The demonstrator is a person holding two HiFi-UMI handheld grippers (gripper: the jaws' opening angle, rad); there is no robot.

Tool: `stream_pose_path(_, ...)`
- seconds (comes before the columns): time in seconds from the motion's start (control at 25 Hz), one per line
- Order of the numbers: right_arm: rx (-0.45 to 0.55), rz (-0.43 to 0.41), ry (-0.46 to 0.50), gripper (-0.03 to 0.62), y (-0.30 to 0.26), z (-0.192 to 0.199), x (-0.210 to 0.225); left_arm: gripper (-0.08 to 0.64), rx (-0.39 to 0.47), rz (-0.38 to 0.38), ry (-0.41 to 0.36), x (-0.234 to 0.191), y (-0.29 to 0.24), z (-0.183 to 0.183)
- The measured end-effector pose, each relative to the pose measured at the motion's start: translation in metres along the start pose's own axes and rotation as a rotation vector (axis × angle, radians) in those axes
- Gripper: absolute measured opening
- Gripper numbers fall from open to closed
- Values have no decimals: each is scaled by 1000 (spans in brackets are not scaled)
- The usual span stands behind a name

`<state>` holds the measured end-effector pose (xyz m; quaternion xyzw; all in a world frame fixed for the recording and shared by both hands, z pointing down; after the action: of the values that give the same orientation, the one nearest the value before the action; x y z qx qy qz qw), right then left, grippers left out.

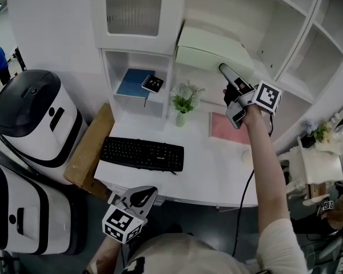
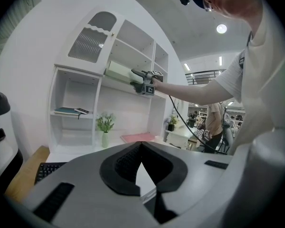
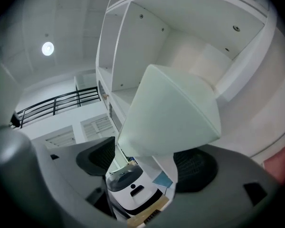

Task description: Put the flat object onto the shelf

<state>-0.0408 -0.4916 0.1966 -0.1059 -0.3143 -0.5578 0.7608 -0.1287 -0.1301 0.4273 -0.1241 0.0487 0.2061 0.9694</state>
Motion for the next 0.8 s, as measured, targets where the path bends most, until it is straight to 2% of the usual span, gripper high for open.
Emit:
stream_pose_path(0.32, -93, -19, 60, 370, 10, 20, -8, 12, 6, 21, -16, 1, -2, -1)
stream_pose_path(0.56, -114, -35, 61, 370, 16, 31, -18, 14, 10, 35, -38, -1, -2, -6)
stream_pose_path(0.8, -139, -71, 44, 370, 23, 51, -40, 14, 15, 55, -106, -6, -4, -19)
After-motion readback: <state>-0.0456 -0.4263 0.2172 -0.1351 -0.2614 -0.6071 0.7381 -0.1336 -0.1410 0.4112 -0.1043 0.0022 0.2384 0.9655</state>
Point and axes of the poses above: the fingertips, and each gripper's own axes: y backward along the fingers, x to its right, z out of its underside, the point moved 3 cm from there along y, backward along the fingers, and after that the axes turned 2 degrees about x, right-handed, at the moved point
